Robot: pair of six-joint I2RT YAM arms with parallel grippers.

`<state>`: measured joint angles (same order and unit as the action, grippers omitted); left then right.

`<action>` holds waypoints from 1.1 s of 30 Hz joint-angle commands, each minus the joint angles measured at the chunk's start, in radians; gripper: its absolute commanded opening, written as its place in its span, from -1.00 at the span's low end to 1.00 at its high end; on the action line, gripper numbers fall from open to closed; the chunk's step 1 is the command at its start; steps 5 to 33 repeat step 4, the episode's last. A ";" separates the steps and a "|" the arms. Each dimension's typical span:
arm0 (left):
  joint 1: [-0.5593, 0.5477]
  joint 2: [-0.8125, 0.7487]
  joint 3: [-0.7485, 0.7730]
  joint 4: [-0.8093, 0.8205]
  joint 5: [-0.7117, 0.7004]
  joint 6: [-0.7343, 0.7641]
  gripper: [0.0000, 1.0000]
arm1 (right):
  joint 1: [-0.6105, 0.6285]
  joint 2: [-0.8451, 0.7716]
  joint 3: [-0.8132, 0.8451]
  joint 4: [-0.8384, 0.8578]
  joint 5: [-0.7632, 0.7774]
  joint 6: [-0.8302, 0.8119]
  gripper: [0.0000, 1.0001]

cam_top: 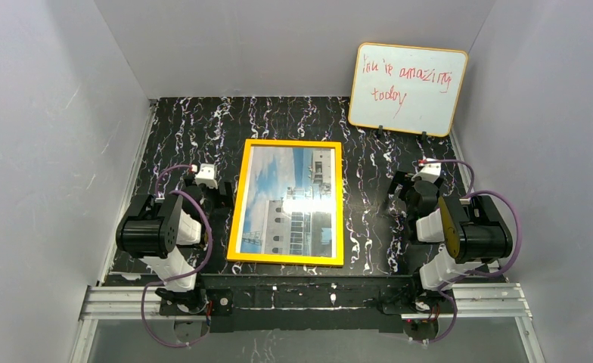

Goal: Put the photo into the frame
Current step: Reset both arms

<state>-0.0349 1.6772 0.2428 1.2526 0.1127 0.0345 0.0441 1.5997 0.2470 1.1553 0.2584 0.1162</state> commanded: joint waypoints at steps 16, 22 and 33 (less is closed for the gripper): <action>-0.002 -0.005 0.000 0.024 -0.020 0.016 0.96 | -0.002 -0.009 -0.005 0.064 -0.002 -0.010 0.96; -0.002 -0.005 0.000 0.024 -0.020 0.016 0.96 | -0.002 -0.009 -0.005 0.064 -0.002 -0.010 0.96; -0.002 -0.005 0.000 0.024 -0.020 0.016 0.96 | -0.002 -0.009 -0.005 0.064 -0.002 -0.010 0.96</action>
